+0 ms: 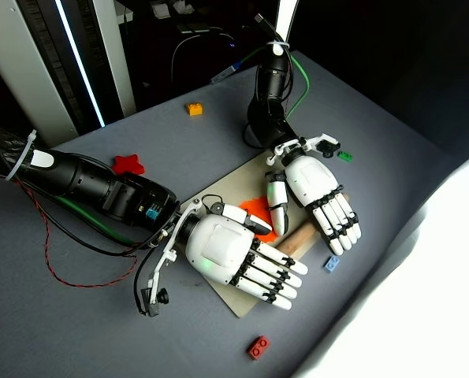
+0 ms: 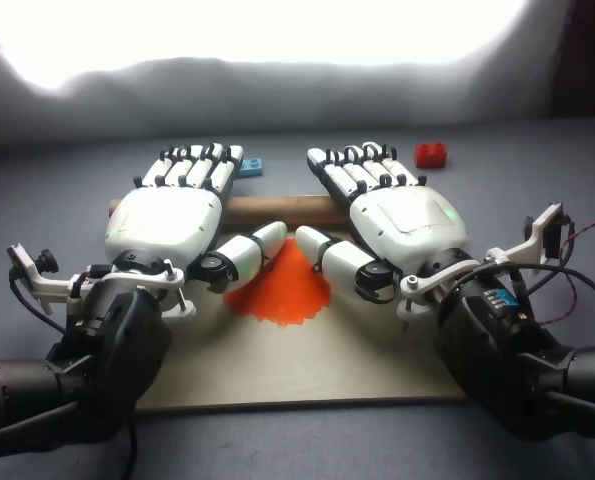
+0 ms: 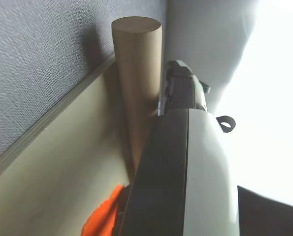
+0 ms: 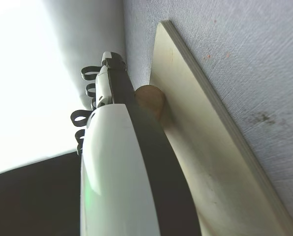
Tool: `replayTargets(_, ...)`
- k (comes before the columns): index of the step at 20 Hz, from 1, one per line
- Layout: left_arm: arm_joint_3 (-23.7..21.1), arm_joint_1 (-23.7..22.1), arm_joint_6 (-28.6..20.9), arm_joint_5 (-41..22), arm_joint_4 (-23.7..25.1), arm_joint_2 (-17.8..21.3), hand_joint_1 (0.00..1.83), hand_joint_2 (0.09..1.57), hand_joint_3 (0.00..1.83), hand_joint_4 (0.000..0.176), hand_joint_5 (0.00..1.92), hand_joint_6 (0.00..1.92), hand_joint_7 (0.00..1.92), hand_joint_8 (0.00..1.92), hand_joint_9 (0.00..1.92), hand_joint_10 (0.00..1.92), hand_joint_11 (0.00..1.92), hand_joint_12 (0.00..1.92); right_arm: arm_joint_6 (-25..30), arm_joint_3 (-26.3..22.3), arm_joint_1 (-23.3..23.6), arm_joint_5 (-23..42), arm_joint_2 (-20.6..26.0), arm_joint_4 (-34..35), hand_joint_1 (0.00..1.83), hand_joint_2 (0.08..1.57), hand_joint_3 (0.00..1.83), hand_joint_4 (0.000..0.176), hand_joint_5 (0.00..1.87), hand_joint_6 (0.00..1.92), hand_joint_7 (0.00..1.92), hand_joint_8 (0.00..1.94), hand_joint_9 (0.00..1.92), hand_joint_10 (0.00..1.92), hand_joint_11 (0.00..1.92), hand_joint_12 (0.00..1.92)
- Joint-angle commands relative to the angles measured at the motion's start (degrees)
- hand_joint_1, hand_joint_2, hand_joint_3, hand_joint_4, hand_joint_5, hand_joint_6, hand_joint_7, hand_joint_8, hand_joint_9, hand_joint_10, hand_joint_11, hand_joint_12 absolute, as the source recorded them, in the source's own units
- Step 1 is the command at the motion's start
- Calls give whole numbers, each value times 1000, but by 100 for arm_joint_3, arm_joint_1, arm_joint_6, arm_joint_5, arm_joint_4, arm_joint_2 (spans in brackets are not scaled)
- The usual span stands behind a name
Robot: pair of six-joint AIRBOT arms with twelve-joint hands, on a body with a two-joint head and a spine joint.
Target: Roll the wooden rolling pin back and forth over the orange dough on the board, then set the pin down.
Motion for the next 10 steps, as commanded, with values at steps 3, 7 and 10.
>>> replayTargets(3,31,-65,35,-575,230,-19,0,1324,0,0,35,1,61,2,53,2,0,256,1,14,50,614,49,-261,0,1396,0,0,81,16,110,15,65,13,0,0)
replayTargets(7,40,-82,32,-536,225,-16,0,1313,0,0,7,1,38,0,29,1,0,237,2,14,73,647,57,-261,0,1396,0,0,71,10,86,3,50,6,0,0)
replayTargets(10,39,-82,-15,-512,222,0,0,1312,0,0,28,9,46,3,36,3,0,244,16,14,108,653,71,-261,0,1394,0,0,70,10,101,8,56,8,0,0)
